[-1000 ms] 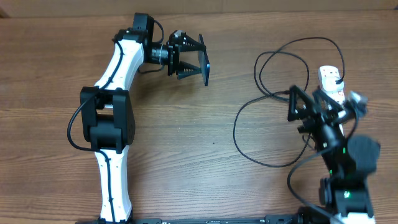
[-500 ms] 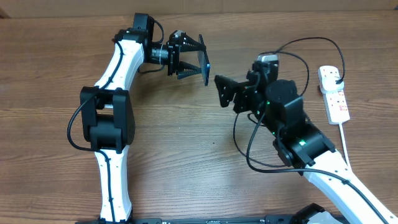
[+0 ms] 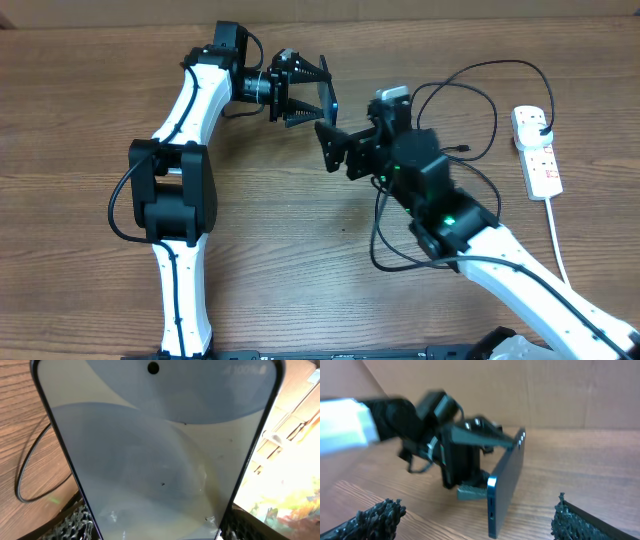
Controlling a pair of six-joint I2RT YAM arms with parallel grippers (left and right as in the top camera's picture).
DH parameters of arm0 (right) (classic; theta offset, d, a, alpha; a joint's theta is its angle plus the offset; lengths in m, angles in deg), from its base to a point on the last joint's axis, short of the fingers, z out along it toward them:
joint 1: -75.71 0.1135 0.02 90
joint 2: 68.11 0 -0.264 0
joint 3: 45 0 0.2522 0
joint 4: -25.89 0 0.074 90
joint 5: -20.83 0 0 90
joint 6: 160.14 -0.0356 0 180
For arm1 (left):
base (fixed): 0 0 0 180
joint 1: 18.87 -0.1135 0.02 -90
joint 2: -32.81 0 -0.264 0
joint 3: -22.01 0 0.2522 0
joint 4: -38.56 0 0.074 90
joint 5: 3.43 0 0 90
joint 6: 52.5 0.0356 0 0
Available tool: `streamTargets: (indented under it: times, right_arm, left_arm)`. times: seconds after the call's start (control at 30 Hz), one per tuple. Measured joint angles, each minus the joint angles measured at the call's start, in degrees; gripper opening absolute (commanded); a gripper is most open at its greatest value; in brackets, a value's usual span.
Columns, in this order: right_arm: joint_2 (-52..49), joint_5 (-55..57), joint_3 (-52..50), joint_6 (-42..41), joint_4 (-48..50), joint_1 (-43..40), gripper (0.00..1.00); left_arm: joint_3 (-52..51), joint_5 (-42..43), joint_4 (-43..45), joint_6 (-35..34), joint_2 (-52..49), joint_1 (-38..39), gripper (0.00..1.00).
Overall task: Plug charger to phone and switch on socket
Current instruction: 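Move the right gripper toward the phone held by the left gripper, then grasp the smartphone's lower edge with the right gripper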
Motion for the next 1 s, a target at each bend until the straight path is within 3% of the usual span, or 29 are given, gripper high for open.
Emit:
streamTargets:
  times: [0.2, 0.37, 1.0]
  right_arm:
    - [-5.9, 4.7, 0.0, 1.6, 4.9, 0.7, 1.00]
    - [-9.6, 5.6, 1.1, 5.9, 5.8, 0.7, 0.90]
    - [-13.8, 5.9, 3.4, 8.3, 11.0, 0.7, 0.80]
  left_arm:
    - [0.0, -0.1, 0.0, 0.0, 0.0, 0.0, 0.74]
    - [0.0, -1.4, 0.0, 0.0, 0.0, 0.0, 0.74]
    - [0.0, -2.2, 0.0, 0.0, 0.0, 0.0, 0.73]
